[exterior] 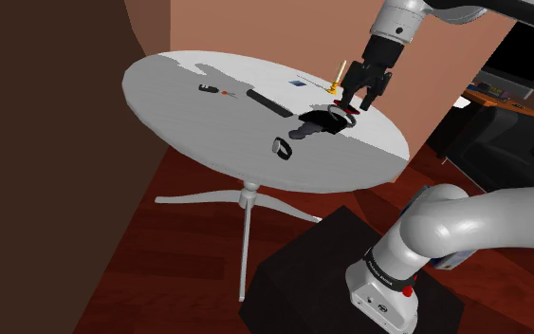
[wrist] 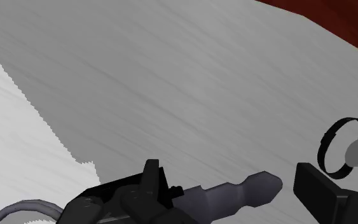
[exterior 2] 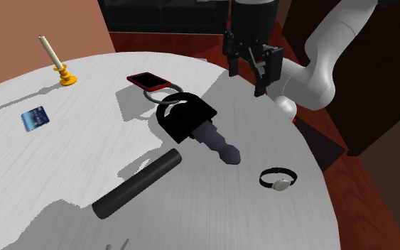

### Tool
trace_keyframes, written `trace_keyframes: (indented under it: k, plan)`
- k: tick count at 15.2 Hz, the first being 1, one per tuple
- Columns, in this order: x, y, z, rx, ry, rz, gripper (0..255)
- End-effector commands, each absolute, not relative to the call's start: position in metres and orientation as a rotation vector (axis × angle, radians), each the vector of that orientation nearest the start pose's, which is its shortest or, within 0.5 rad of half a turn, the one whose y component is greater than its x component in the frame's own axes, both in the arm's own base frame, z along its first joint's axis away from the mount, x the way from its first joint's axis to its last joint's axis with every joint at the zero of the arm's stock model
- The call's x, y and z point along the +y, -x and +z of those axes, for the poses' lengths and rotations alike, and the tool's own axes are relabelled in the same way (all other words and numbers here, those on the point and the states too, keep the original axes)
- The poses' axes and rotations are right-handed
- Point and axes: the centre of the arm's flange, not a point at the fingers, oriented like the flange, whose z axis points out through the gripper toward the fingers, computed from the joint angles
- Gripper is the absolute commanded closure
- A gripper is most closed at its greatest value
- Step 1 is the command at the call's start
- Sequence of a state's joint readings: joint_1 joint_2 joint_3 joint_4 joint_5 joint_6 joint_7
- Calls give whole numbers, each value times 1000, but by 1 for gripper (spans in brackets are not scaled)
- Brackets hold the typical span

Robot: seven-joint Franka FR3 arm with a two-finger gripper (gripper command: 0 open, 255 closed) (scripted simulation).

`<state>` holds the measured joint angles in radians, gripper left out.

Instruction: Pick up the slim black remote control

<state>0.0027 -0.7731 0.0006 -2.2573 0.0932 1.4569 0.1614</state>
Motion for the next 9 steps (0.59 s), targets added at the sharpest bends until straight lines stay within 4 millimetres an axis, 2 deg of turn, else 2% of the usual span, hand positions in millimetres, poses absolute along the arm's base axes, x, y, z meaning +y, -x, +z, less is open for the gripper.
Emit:
trace_keyframes:
  k: [1, 9]
  plan:
    - [12, -299, 623, 227, 3043, 53, 0]
    - [19, -399, 598, 134, 3107, 30, 0]
